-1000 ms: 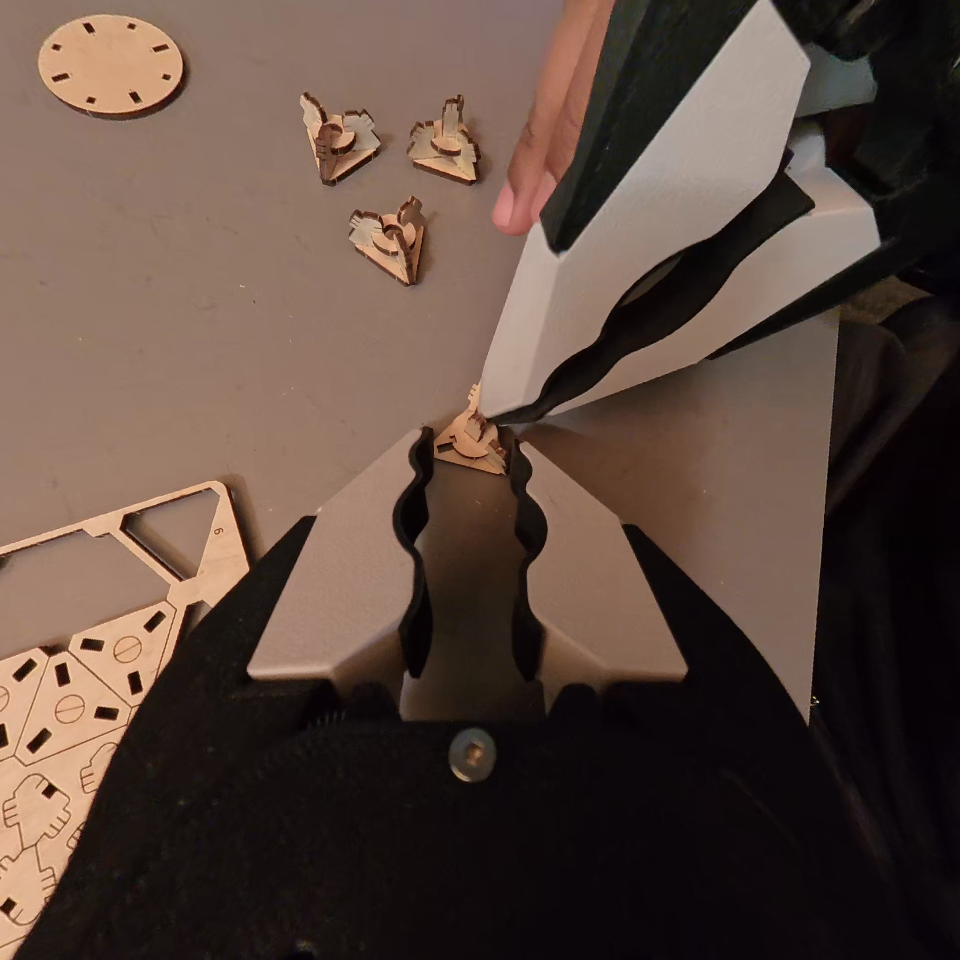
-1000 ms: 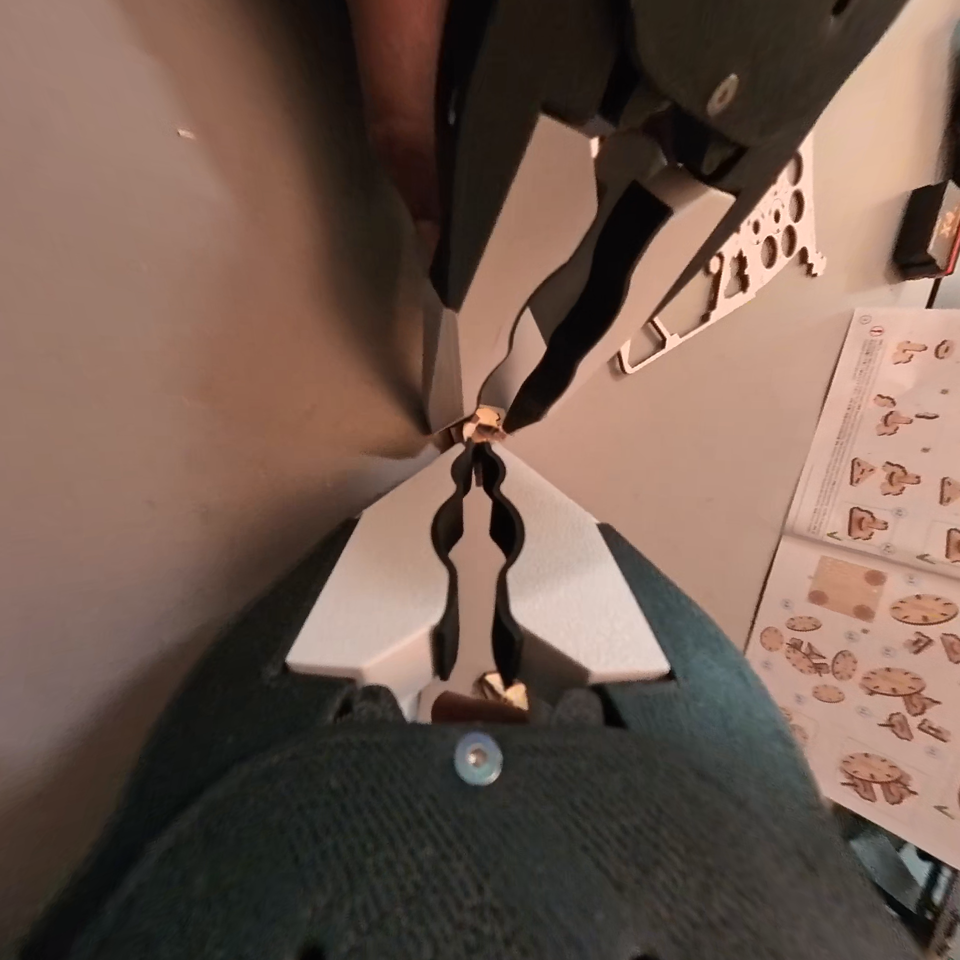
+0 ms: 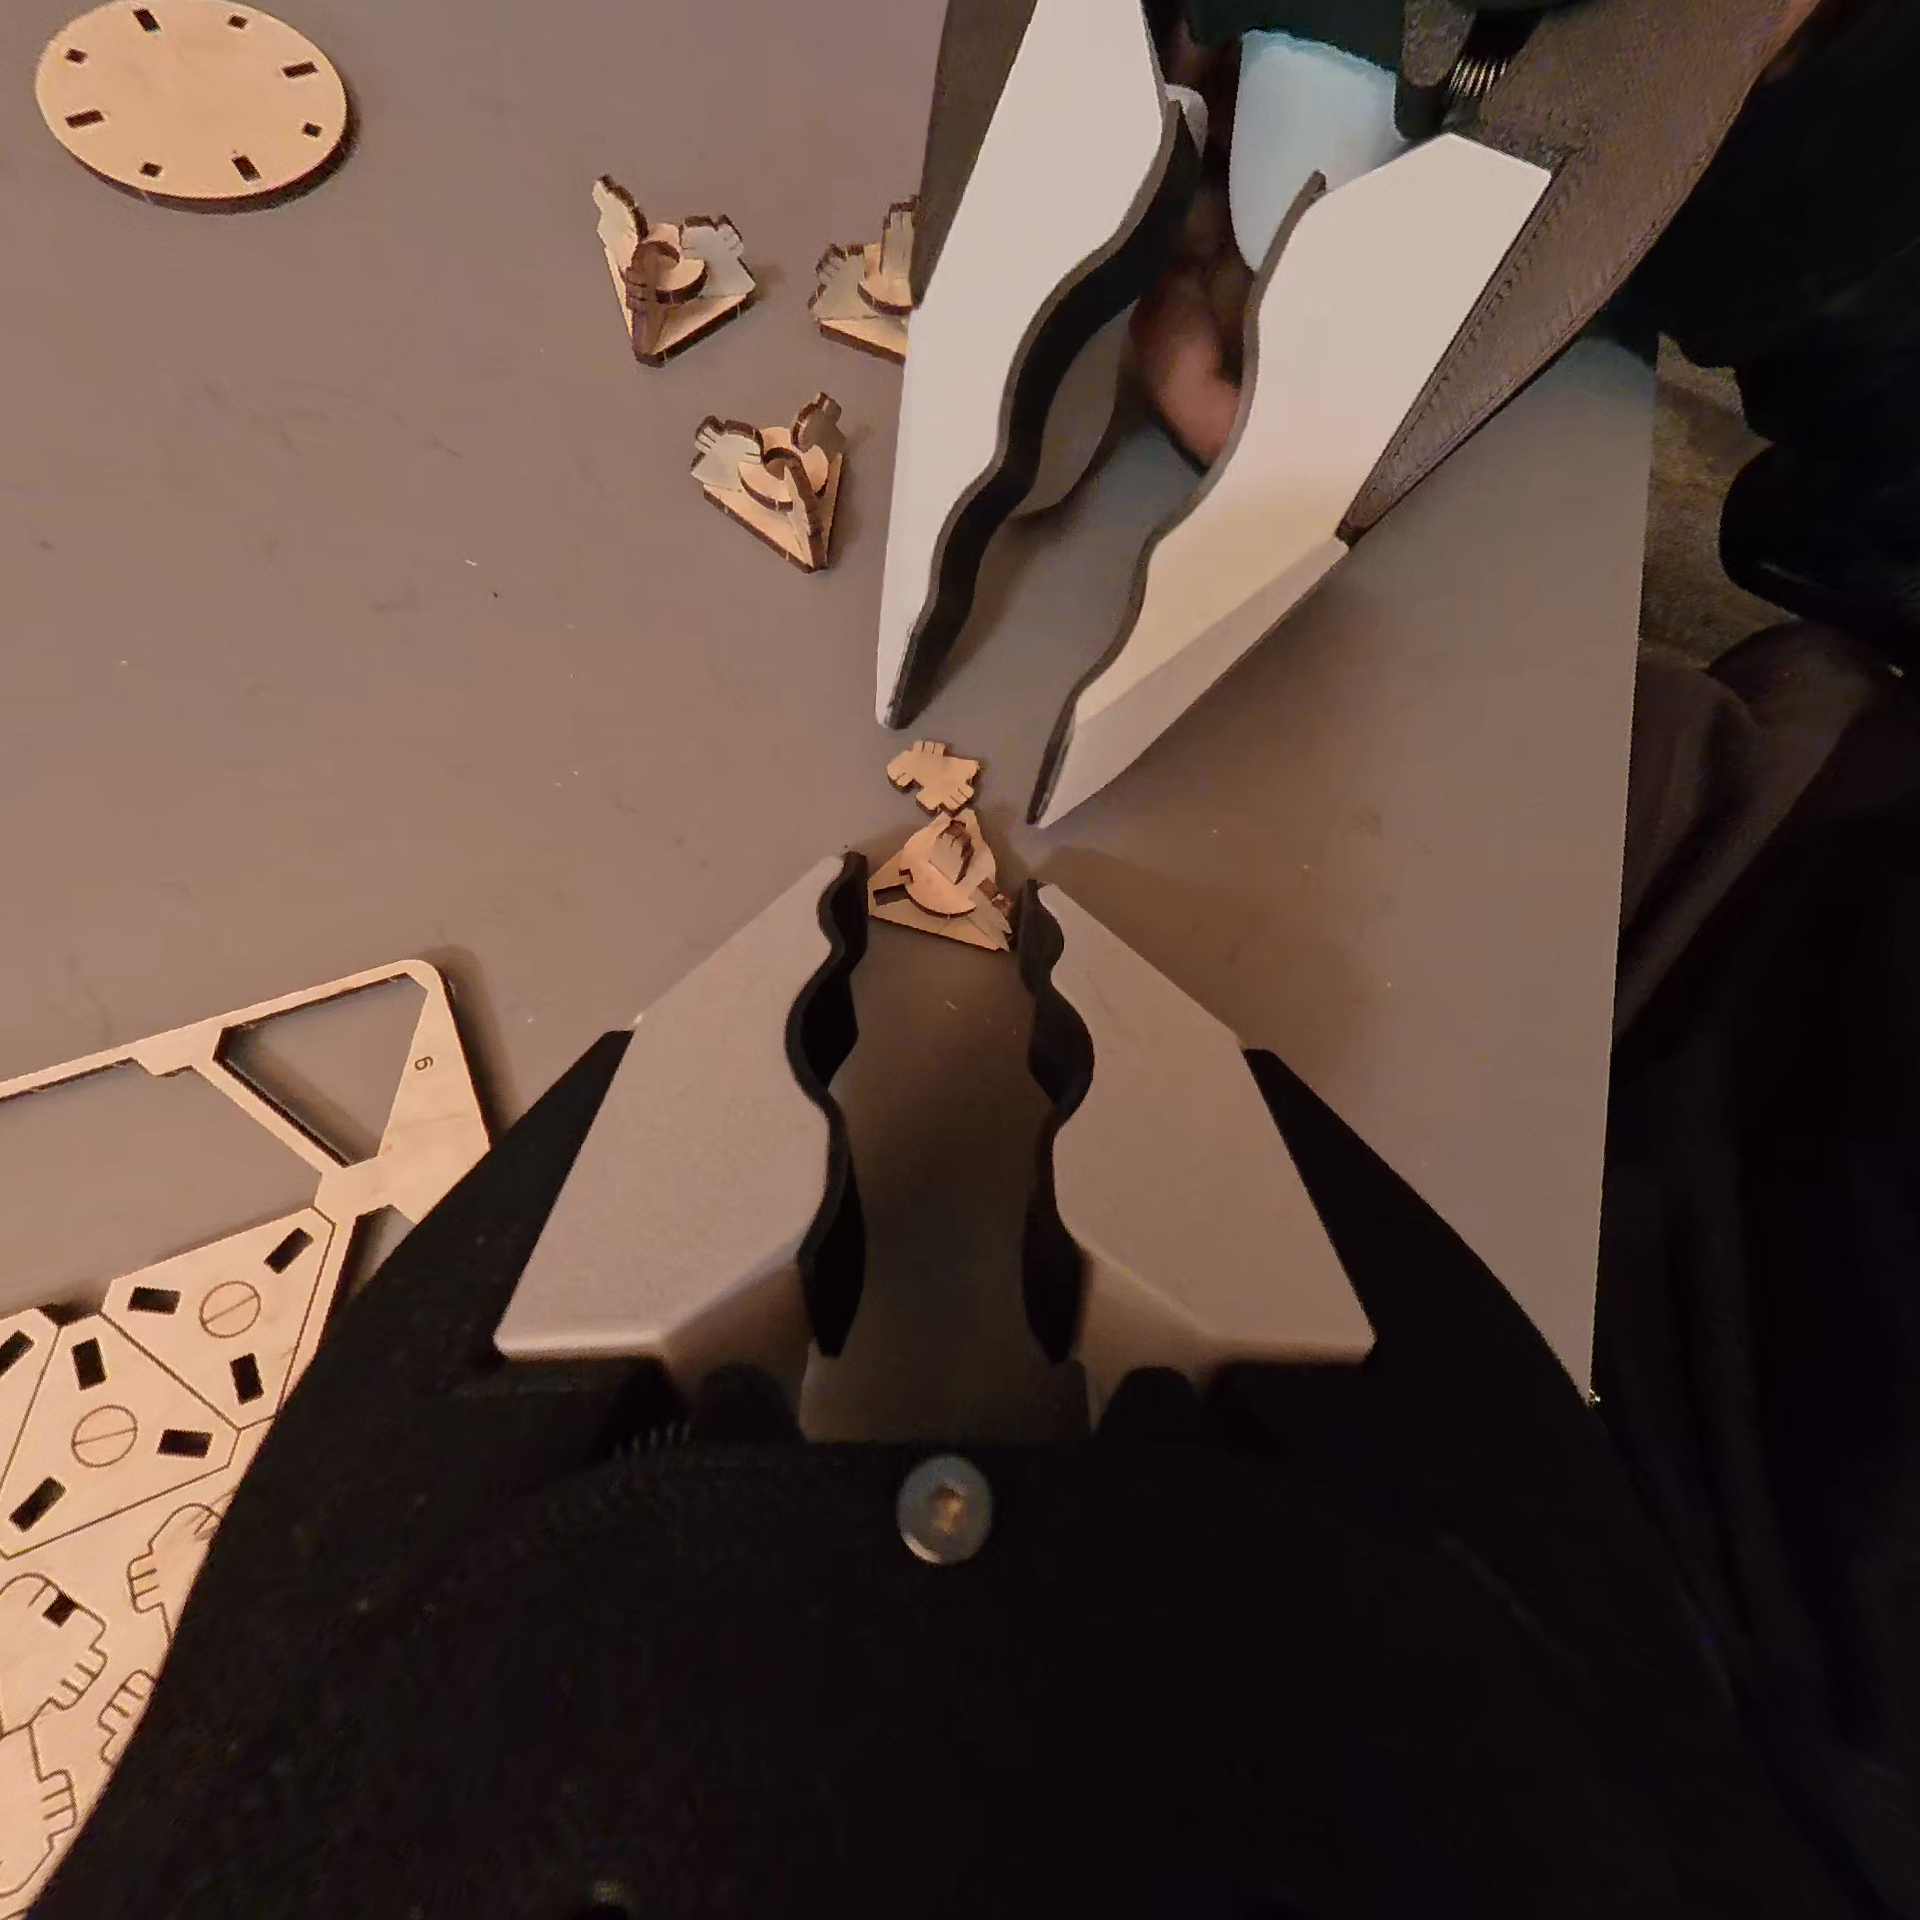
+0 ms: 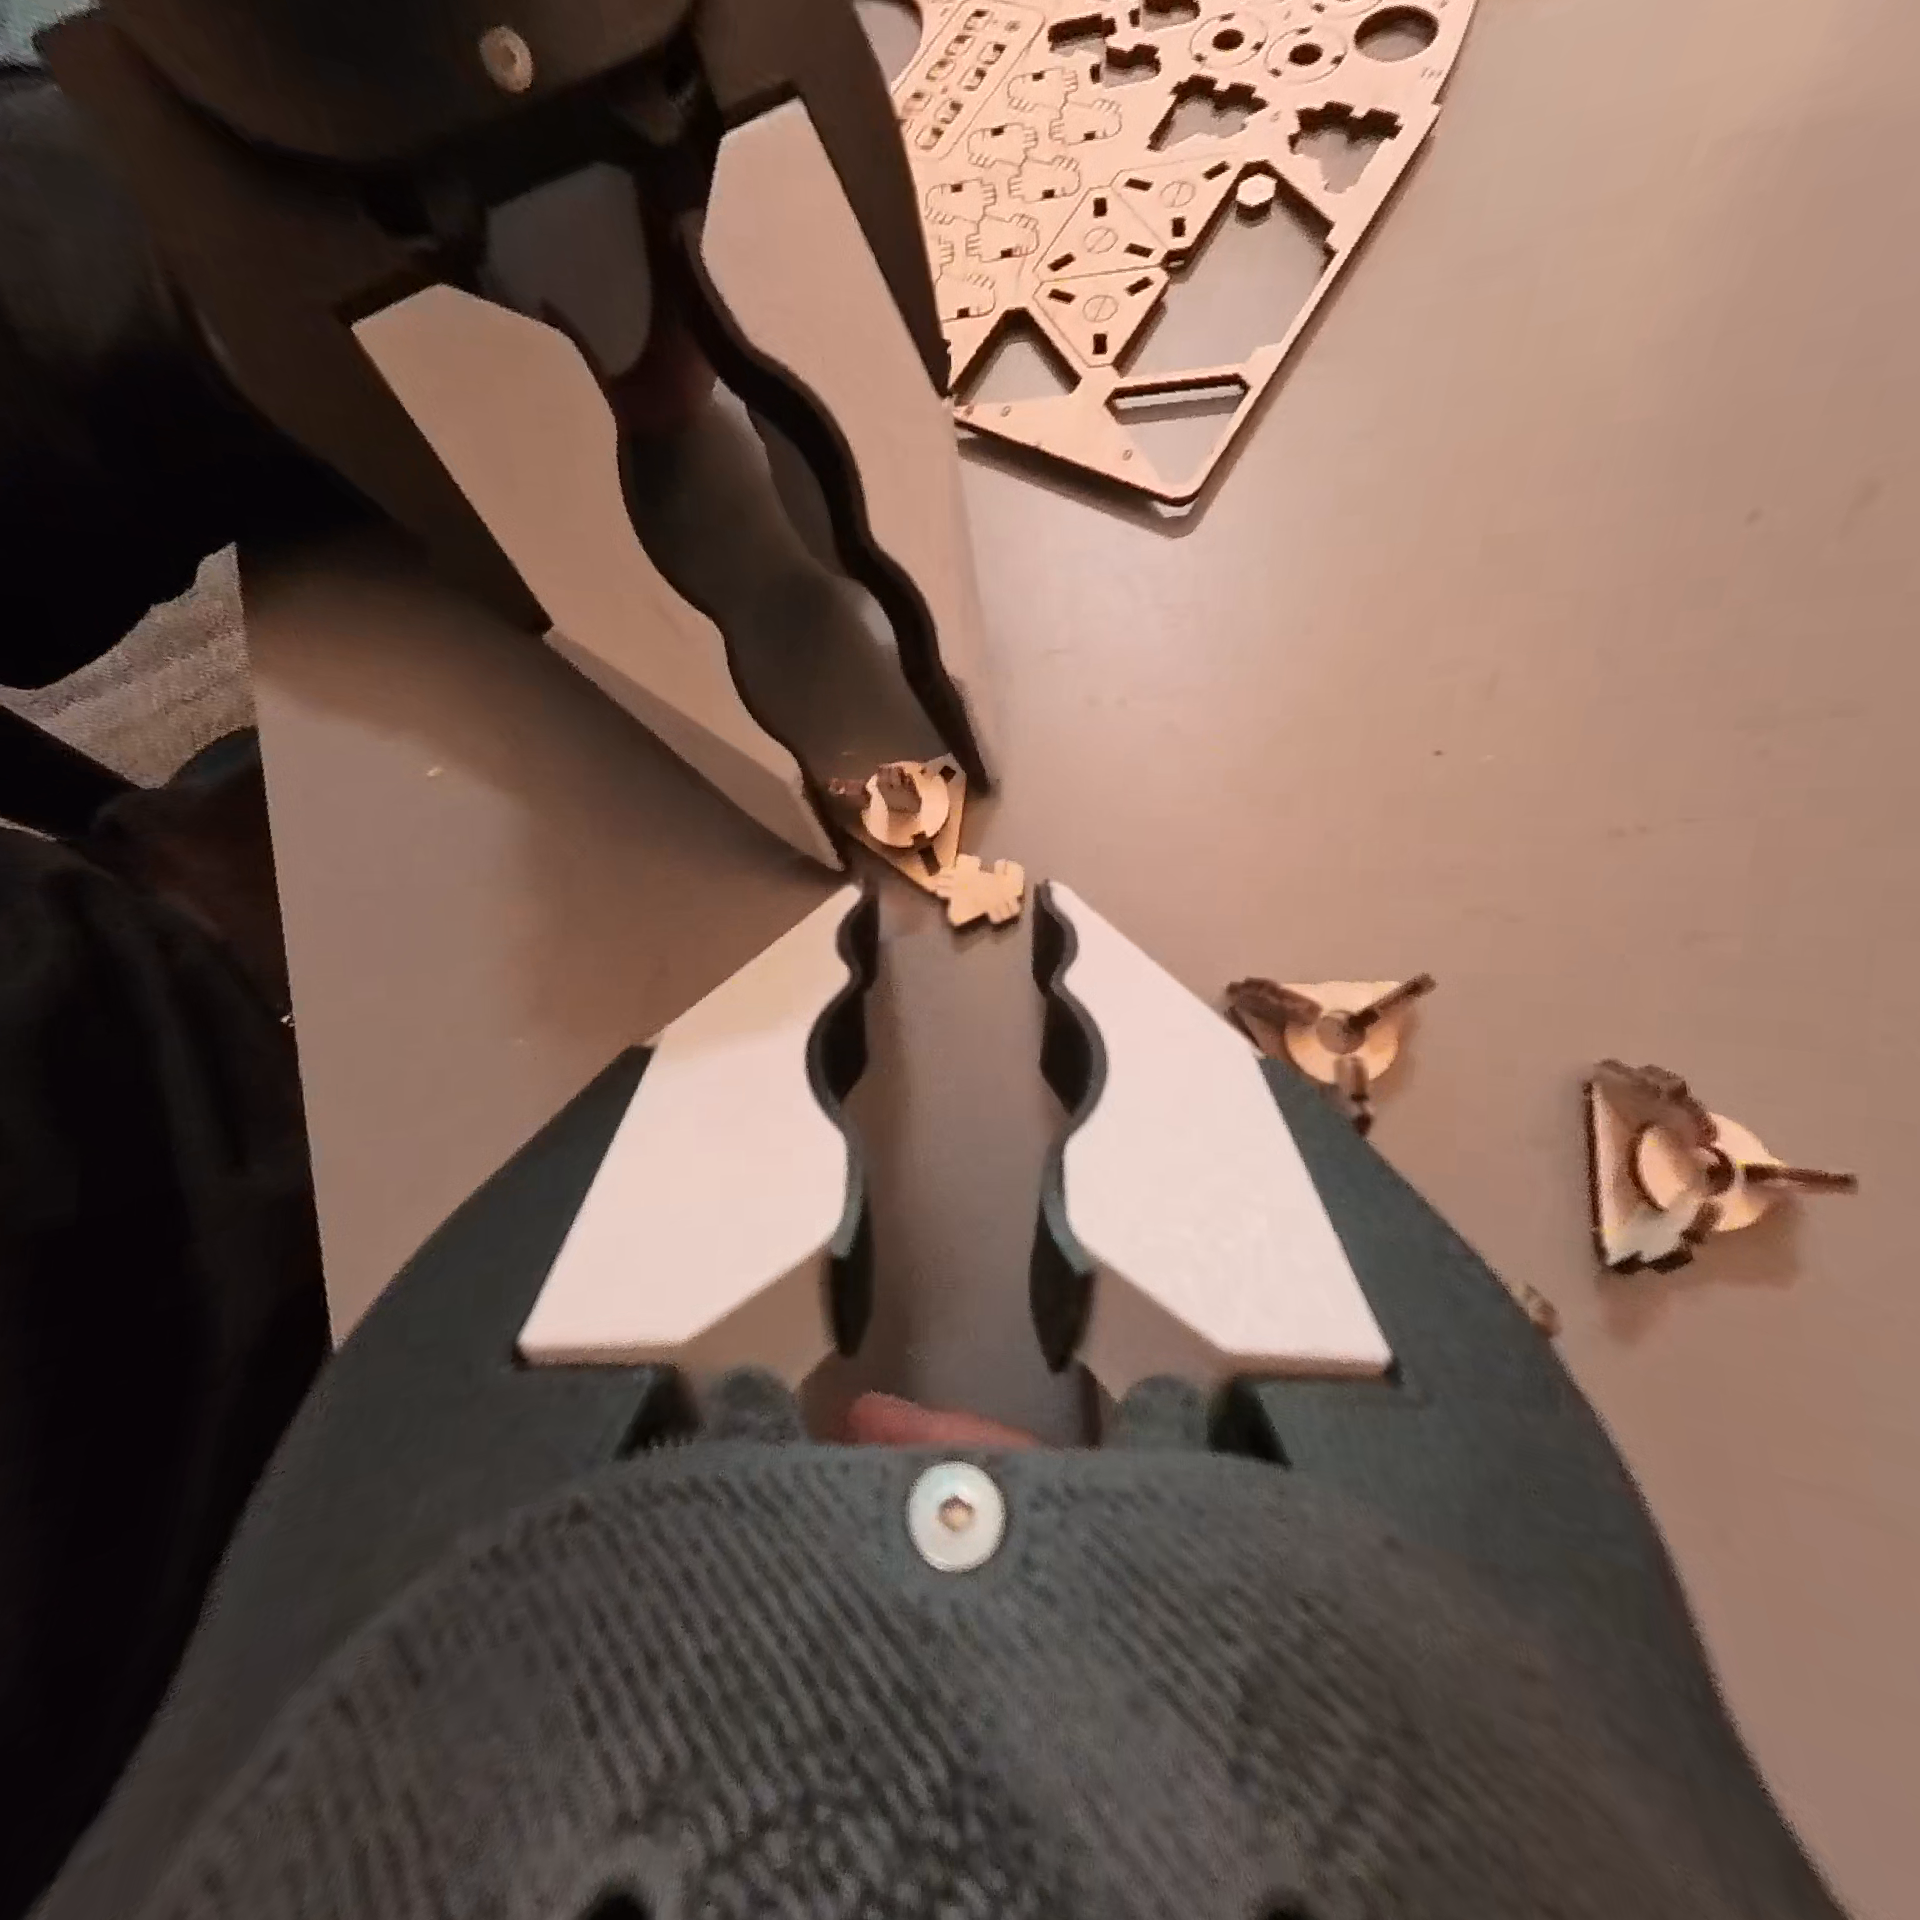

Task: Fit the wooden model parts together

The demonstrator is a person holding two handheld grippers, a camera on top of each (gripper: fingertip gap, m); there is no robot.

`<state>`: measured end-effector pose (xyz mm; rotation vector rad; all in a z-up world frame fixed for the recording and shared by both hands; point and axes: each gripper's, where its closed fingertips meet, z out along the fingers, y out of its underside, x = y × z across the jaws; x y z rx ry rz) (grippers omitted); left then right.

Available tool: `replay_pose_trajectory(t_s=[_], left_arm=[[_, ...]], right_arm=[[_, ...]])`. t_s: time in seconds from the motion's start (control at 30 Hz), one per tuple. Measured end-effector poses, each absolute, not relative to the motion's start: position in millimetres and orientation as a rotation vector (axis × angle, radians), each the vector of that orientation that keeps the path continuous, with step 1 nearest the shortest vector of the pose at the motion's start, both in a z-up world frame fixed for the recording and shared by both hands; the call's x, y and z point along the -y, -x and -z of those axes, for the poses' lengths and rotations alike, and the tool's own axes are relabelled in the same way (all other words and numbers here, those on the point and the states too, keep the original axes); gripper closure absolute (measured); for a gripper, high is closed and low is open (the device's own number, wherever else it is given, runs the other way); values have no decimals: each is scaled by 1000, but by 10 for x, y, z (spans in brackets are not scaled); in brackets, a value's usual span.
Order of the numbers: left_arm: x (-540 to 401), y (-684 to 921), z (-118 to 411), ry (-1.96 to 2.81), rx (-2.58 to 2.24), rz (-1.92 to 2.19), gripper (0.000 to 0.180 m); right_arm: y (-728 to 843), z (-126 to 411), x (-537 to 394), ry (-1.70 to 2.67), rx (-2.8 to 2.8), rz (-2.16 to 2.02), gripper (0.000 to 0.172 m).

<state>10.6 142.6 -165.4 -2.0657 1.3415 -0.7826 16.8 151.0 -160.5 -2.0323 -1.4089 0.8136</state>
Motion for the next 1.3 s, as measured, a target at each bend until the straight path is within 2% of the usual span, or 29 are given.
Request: replay_pose_trajectory(t_s=[0.17, 0.3, 0.33, 0.47, 0.7, 0.83, 0.93, 0.97, 1.0, 1.17, 1.3], left_arm=[[-1423, -107, 1652, 2068, -1341, 794, 153], [-1410, -111, 1649, 2066, -1346, 812, 153], [-1408, -112, 1647, 2067, -1345, 818, 153], [-1398, -113, 1627, 2070, -1336, 866, 152], [-1452, -116, 1109, 1856, -1077, 1246, 139], [-1358, -109, 837, 1732, -965, 1590, 154], [-1298, -93, 711, 1665, -908, 1791, 160], [-1286, -79, 688, 1645, -903, 1826, 174], [-1286, -68, 678, 1640, -897, 1842, 180], [-1296, -61, 705, 1657, -883, 1867, 178], [-1306, -69, 731, 1679, -858, 1908, 161]], right_arm=[[-203, 1625, -1522, 2022, 1411, -761, 143], [-161, 1630, -1539, 2015, 1404, -760, 149], [-158, 1635, -1545, 2018, 1405, -758, 156], [-155, 1602, -1531, 1989, 1411, -770, 157], [-194, 961, -1667, 1494, 1179, -614, 157], [-132, 770, -1547, 1300, 1184, -479, 157], [-56, 808, -1466, 1249, 1233, -435, 157], [-42, 841, -1463, 1245, 1249, -409, 157], [-34, 846, -1456, 1230, 1256, -384, 157], [20, 776, -1336, 1160, 1253, -421, 157], [-12, 756, -1384, 1159, 1232, -392, 157]])
